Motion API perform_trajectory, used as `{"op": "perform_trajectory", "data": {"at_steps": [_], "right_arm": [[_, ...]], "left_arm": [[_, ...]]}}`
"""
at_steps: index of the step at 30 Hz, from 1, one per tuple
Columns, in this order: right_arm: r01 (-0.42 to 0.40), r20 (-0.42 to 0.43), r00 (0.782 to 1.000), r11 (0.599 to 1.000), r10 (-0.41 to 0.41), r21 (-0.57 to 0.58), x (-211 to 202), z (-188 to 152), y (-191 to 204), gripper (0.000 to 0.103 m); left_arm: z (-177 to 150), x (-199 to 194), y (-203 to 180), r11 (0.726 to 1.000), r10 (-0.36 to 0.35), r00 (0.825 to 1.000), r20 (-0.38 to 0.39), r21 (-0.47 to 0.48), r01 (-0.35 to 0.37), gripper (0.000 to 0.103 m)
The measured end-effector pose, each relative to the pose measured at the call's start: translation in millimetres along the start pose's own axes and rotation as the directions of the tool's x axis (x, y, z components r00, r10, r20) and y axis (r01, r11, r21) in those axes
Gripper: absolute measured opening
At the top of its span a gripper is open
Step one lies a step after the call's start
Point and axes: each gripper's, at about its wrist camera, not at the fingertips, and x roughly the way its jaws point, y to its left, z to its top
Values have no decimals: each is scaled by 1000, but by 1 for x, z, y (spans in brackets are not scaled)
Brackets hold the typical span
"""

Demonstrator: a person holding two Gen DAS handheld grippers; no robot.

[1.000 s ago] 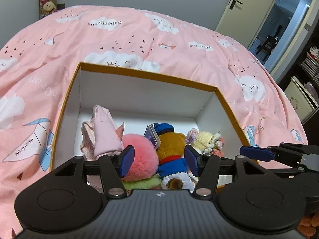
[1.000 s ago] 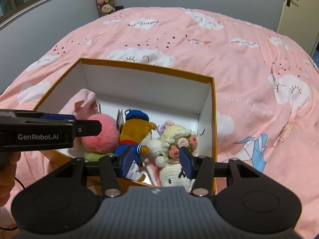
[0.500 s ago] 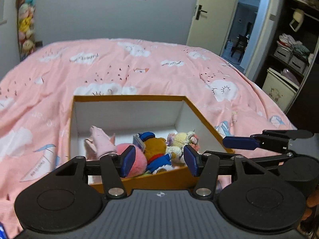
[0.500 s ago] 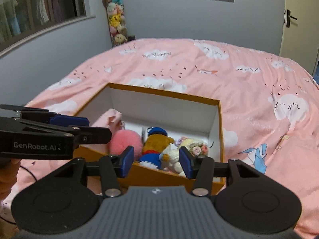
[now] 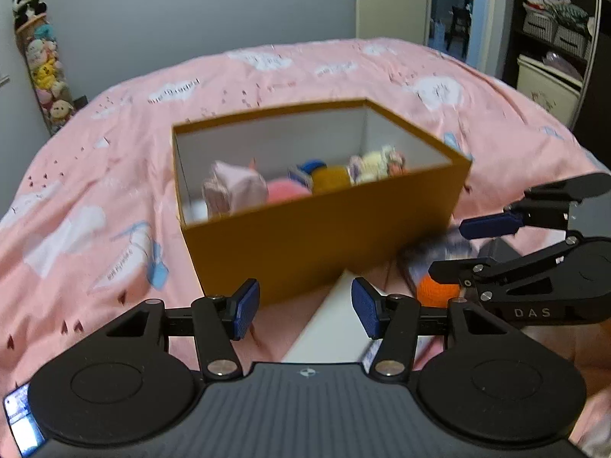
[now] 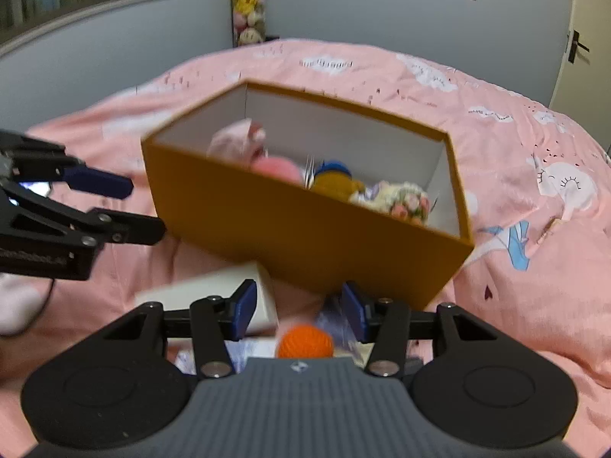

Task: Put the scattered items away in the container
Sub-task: 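Withdraw both tools from the box while right tool moves toward the orange crocheted ball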

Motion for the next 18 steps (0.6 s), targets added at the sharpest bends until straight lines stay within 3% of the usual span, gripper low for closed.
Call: {"op": "perform_trajectory", "data": {"at_steps": [8,13,18], "right_arm": [[-23,-70,997,999,25,28,4,-29,2,53],[-8,-64,998,1000,7,-9,8,-33,13,52],[39,-34,999,999,-39,-8,-4,-31,5,52]], "left_arm": [[-25,11,8,1000,5,997,-74,8,-4,63],[-37,17,-1,998,28,995,-99,54,-23,63],[-37,17,-4,999,-4,996,-92,44,8,63]]}}
